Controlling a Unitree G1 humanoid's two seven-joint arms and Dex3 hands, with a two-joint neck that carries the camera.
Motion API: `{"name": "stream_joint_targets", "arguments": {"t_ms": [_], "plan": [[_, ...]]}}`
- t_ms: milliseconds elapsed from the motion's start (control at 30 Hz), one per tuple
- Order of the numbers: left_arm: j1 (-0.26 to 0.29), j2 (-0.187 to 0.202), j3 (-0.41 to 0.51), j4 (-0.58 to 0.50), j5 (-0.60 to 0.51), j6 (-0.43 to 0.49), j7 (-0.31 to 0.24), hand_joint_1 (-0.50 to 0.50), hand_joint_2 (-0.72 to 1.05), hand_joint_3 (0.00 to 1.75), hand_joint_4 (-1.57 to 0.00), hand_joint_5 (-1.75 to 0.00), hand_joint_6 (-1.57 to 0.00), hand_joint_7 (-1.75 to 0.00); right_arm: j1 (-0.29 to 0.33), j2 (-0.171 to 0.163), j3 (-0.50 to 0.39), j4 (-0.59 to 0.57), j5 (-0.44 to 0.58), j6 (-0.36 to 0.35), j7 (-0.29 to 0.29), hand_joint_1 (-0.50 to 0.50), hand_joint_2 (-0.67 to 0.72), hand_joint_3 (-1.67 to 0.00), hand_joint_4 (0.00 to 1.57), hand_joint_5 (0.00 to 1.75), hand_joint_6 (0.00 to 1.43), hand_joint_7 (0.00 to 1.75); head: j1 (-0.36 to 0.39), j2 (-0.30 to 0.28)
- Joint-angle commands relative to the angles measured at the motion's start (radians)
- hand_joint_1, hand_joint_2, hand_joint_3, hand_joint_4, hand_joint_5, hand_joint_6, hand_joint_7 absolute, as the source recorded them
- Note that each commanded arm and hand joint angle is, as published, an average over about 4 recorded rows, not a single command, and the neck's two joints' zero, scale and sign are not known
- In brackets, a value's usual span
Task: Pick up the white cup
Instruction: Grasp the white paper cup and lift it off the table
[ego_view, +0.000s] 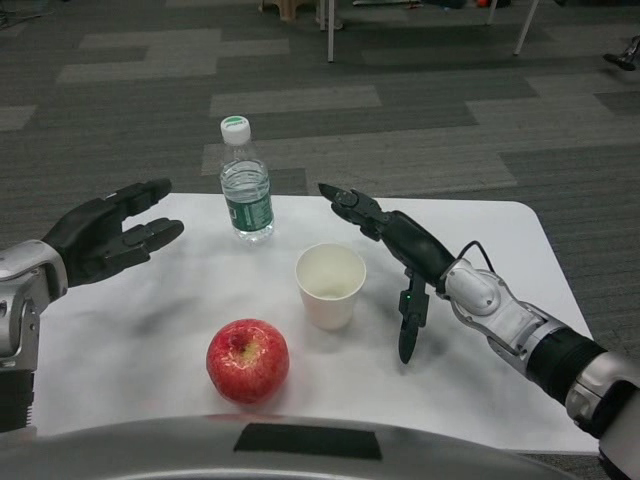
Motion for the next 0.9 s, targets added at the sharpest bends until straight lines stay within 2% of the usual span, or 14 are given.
{"name": "stream_joint_targets", "arguments": {"t_ms": [33,67,200,267,500,633,767,900], "plan": [[-0.018,-0.003,0.014,0.014,0.005,-0.009,0.001,-0.50,0.87,0.26,0.00,-0.10,0.00,-0.14,-0.031,0.005,0.017,0.014,0.007,0.002,-0.015,-0.50,0.63,-0.08,0.00,0.00,0.00,0.07,-0.007,-0.004],[-0.018,-0.003,0.014,0.014,0.005,-0.009,0.001,-0.50,0.87,0.26,0.00,-0.10,0.00,-0.14,-0.031,0.005,0.017,0.014,0.007,0.002,-0.015,-0.50,0.65,-0.08,0.00,0.00,0.00,0.07,-0.010,-0.005],[-0.031,-0.019,0.016,0.040,0.005,-0.015,0.001,-0.50,0.87,0.26,0.00,-0.10,0.00,-0.14,-0.062,0.038,0.049,0.088,0.021,0.002,-0.031,-0.50,0.66,-0.08,0.00,0.00,0.00,0.07,-0.030,-0.018],[-0.034,-0.019,0.015,0.049,0.005,-0.016,0.001,-0.50,0.87,0.26,0.00,-0.10,0.00,-0.14,-0.059,0.049,0.031,0.092,0.026,0.002,-0.031,-0.50,0.69,-0.08,0.00,0.00,0.00,0.07,-0.033,-0.023],[-0.051,-0.016,0.005,0.075,0.005,-0.022,0.001,-0.50,0.87,0.26,0.00,-0.10,0.00,-0.14,-0.028,0.080,-0.022,0.099,0.036,0.006,-0.031,-0.48,0.72,-0.08,0.00,0.00,0.00,0.07,-0.056,-0.040],[-0.060,-0.016,0.001,0.094,0.005,-0.029,0.001,-0.50,0.87,0.26,0.00,-0.10,0.00,-0.14,-0.001,0.102,-0.037,0.102,0.046,0.011,-0.033,-0.46,0.72,-0.08,0.00,0.00,0.00,0.14,-0.072,-0.050],[-0.070,-0.019,-0.001,0.120,0.005,-0.045,0.001,-0.50,0.87,0.26,0.00,-0.10,0.00,-0.14,0.063,0.153,-0.111,0.111,0.051,0.016,-0.033,-0.42,0.71,-0.08,0.00,0.00,0.00,0.14,-0.102,-0.062],[-0.082,-0.011,-0.003,0.142,0.004,-0.052,0.001,-0.50,0.87,0.26,0.00,-0.10,0.00,-0.14,0.131,0.214,-0.196,0.121,0.051,0.018,-0.033,-0.42,0.66,-0.08,0.00,0.00,0.00,0.17,-0.140,-0.069]]}}
